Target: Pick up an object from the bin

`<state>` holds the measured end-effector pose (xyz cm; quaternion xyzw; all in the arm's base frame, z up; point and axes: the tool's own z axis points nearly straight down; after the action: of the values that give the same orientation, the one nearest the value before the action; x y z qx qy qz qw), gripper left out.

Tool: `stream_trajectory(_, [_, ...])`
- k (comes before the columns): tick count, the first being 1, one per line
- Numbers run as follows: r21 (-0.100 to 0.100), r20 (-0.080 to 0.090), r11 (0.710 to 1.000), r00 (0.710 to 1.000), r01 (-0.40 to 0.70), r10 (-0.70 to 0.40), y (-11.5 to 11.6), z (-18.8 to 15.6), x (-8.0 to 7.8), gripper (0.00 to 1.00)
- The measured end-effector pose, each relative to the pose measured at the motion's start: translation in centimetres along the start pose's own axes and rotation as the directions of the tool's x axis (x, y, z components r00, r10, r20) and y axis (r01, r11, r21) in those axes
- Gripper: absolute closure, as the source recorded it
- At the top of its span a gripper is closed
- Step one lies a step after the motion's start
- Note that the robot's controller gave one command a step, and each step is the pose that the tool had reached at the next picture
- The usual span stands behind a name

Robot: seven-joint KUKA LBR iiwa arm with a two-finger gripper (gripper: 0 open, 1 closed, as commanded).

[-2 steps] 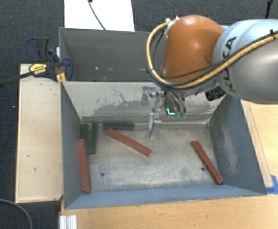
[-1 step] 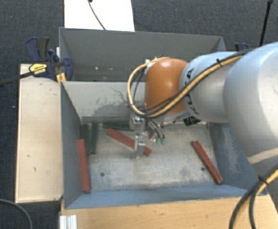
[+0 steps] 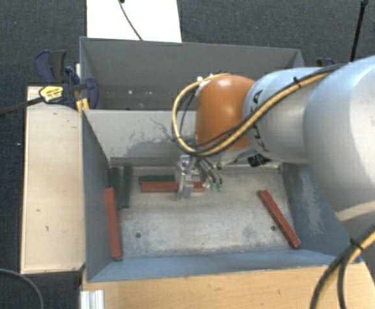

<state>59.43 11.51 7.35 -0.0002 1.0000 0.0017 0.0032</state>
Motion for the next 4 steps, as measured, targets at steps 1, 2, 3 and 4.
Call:
stream_trajectory(1, [0.003, 0.003, 0.951, 0.951, 0.310, -0.310, -1.5, -14.1, 1.4, 1.00])
stream_trajectory(2, [0.001, -0.007, 0.921, 0.921, 0.388, -0.388, -4.2, -14.7, 5.6, 1.00])
stream_trajectory(3, [0.000, -0.005, 0.922, 0.922, 0.387, -0.387, -4.1, -14.7, 5.5, 0.00])
stream_trajectory(4, [-0.001, -0.006, 0.937, 0.937, 0.349, -0.349, -2.6, -9.1, 1.8, 0.00])
